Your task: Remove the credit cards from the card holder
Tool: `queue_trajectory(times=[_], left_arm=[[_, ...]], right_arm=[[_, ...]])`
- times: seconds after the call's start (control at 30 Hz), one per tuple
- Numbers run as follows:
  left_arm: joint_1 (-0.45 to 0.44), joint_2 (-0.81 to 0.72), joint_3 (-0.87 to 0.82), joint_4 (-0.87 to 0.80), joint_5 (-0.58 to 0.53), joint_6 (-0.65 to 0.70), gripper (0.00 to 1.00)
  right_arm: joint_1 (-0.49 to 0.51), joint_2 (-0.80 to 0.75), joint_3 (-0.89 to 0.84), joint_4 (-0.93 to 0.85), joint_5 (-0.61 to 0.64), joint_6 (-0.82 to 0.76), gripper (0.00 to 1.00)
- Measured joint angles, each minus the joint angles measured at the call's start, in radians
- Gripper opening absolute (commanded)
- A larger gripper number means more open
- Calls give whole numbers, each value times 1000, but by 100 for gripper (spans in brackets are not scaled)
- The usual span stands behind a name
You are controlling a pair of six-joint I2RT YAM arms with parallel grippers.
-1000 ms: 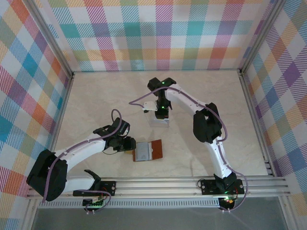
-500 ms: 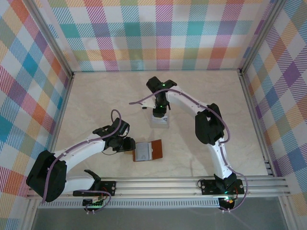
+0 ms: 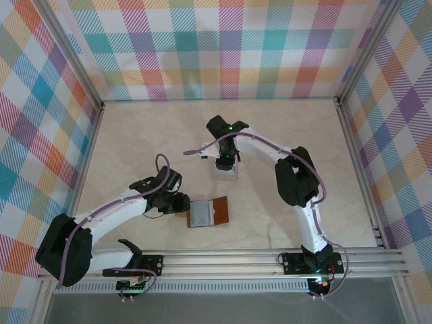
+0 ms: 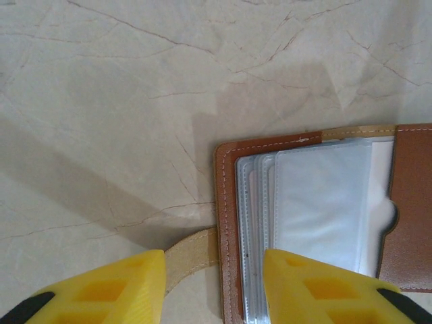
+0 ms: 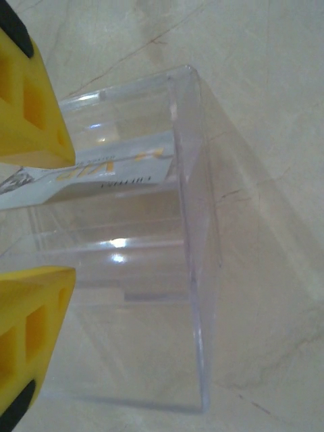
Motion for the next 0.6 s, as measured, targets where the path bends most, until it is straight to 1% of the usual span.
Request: queue_trajectory(times=[0.23,0.37,0.5,0.6], left_arm=[[0,-23,0,-4,-4,0,43],[1,-26,0,-13,-7,0,43],[1,-27,0,-25,-8,0,43],[1,-28,0,-25,-8,0,43]], right_arm=[[5,-3,-2,37,0,8,46],[5,-38,-28,84,1,26,48],[5,-88,-59,134,27,34,50],[4,-90,-61,158,50,33,51]])
